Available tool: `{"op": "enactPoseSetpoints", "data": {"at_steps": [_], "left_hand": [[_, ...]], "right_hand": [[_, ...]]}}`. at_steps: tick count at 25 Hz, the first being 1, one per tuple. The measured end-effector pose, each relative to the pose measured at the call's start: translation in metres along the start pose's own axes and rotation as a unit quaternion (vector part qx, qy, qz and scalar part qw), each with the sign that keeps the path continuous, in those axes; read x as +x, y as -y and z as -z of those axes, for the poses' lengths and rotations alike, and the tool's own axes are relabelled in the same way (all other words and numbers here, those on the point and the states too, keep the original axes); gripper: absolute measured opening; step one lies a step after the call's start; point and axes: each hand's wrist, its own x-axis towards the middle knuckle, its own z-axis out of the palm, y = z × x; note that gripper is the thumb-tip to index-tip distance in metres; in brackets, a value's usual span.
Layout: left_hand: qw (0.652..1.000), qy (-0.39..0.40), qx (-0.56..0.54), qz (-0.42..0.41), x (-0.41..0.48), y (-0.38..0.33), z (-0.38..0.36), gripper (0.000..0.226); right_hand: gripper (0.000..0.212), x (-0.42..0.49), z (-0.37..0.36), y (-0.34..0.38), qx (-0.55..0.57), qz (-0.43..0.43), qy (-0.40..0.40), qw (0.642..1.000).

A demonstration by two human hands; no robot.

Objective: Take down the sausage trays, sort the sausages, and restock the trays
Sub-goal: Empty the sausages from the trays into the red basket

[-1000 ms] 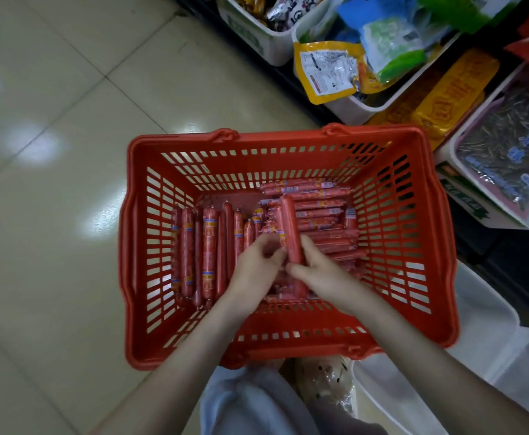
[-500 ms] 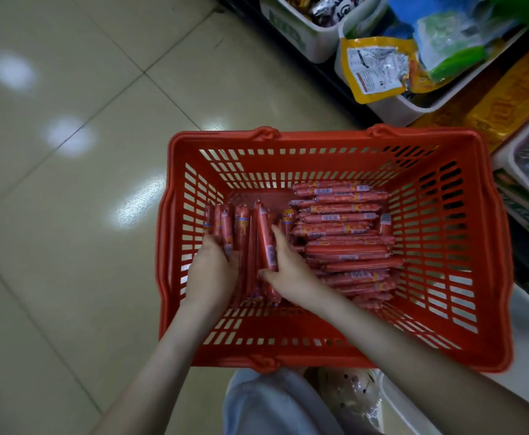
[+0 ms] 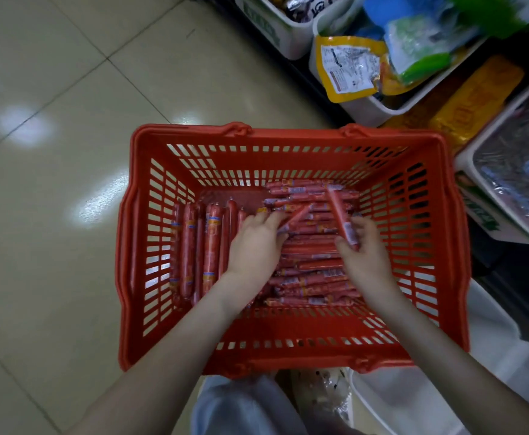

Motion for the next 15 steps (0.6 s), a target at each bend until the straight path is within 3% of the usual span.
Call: {"op": "enactPoseSetpoints", "data": {"at_steps": [3, 5, 8, 12, 15], "left_hand": [[0.996, 0.027, 0.048, -0.064, 0.028, -0.022, -0.029, 0.039], [0.981, 0.055, 0.133, -0.133, 0.044, -0.029, -0.044, 0.041], [0.967, 0.112, 0.182, -0.141, 0.058, -0.021, -0.058, 0.045], [0.981, 0.095, 0.074, -0.154, 0.034, -0.003, -0.050, 0.042], [0.991, 0.044, -0.118, -0.042, -0.002, -0.016, -0.022, 0.030]], "right_hand": [[0.035, 0.006, 0.022, -0.018, 0.022, -0.048, -0.071, 0.996], [0.033, 0.009, 0.026, -0.026, 0.026, -0.047, -0.078, 0.995], [0.034, 0.013, 0.023, -0.031, 0.018, -0.053, -0.061, 0.997], [0.048, 0.017, 0.007, -0.027, -0.011, -0.061, -0.026, 0.998], [0.061, 0.004, -0.019, -0.006, -0.043, -0.006, 0.057, 0.997]]}}
